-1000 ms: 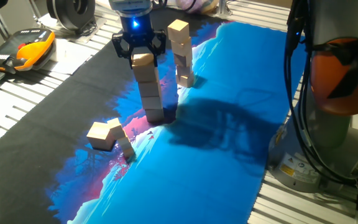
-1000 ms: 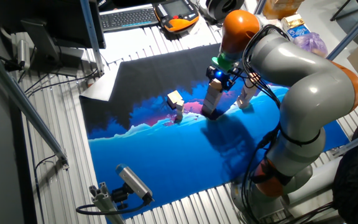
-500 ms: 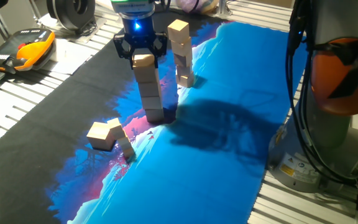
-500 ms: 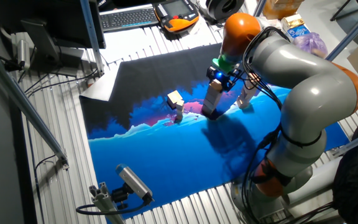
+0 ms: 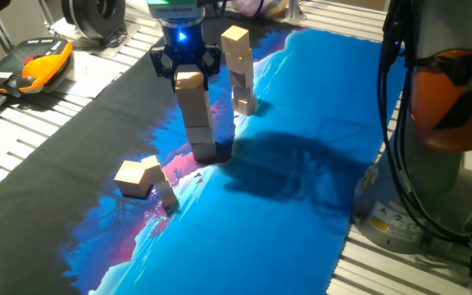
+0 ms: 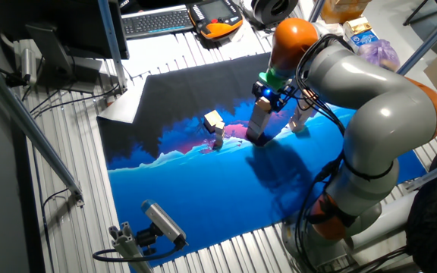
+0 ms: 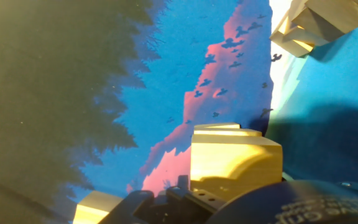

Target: Stack the blocks in a vertical line of five

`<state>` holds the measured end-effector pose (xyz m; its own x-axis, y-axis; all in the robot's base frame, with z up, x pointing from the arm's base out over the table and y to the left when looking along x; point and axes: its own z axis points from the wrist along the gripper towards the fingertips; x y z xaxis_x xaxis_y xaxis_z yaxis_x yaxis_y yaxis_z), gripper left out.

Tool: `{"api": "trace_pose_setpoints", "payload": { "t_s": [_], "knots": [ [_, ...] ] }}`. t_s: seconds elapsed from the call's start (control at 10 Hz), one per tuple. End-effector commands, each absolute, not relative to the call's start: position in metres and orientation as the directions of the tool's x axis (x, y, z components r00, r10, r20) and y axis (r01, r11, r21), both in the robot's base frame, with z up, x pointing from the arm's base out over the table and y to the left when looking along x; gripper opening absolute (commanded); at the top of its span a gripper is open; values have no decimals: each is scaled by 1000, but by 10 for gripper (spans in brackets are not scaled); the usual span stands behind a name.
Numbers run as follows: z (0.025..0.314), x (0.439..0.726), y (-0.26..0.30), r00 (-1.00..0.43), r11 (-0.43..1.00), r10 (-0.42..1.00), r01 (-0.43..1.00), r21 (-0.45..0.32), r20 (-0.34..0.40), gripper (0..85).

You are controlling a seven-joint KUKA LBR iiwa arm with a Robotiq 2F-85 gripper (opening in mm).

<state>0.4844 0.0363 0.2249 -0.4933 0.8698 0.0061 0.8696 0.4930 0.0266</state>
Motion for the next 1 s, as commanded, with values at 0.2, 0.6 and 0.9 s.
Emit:
{"api": "trace_pose_setpoints", "payload": {
  "t_s": [0.2, 0.6, 0.9],
  "knots": [
    [225, 485, 36, -493, 493, 870, 870, 20, 0, 170],
    [225, 486, 36, -496, 496, 868, 868, 8, -6, 340],
    [225, 486, 37, -493, 493, 870, 870, -2, -11, 510]
  ]
}}
